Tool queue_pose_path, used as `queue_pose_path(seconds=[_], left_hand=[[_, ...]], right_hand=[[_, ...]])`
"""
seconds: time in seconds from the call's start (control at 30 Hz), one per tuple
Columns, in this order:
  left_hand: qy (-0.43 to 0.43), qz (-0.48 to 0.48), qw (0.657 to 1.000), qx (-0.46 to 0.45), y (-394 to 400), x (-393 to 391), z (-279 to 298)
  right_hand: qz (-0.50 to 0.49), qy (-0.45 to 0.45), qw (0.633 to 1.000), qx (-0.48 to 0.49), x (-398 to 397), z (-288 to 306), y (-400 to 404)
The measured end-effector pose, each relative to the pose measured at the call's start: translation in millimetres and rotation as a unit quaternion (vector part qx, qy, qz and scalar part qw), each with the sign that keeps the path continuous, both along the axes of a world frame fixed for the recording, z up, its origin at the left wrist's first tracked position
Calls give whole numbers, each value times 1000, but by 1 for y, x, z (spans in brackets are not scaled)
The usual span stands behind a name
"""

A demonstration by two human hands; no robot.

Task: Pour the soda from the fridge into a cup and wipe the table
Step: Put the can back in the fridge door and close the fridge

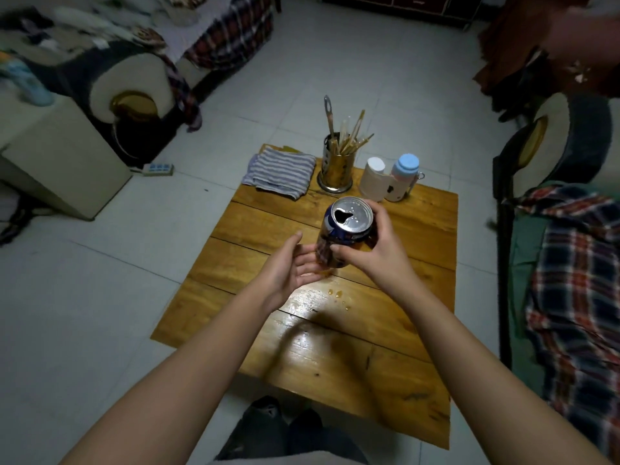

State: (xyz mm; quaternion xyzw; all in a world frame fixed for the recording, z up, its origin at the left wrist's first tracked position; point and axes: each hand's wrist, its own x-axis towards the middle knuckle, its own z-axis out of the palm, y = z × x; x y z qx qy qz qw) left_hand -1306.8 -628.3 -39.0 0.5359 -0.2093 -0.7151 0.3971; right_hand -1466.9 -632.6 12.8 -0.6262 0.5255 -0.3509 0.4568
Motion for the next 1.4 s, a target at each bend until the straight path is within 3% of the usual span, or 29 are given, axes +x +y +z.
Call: queue_pose_path(seconds=[0.33, 0.6, 1.4], left_hand=[[-19, 126, 992, 24, 66, 74, 2], [-9, 248, 968, 38, 147, 154, 5], [-33, 516, 855, 48, 458, 338, -3]], right_hand=[[154, 44, 987, -7, 81, -3, 13], [274, 24, 961, 3, 177, -2, 59], [561, 18, 827, 0, 438, -5, 310]])
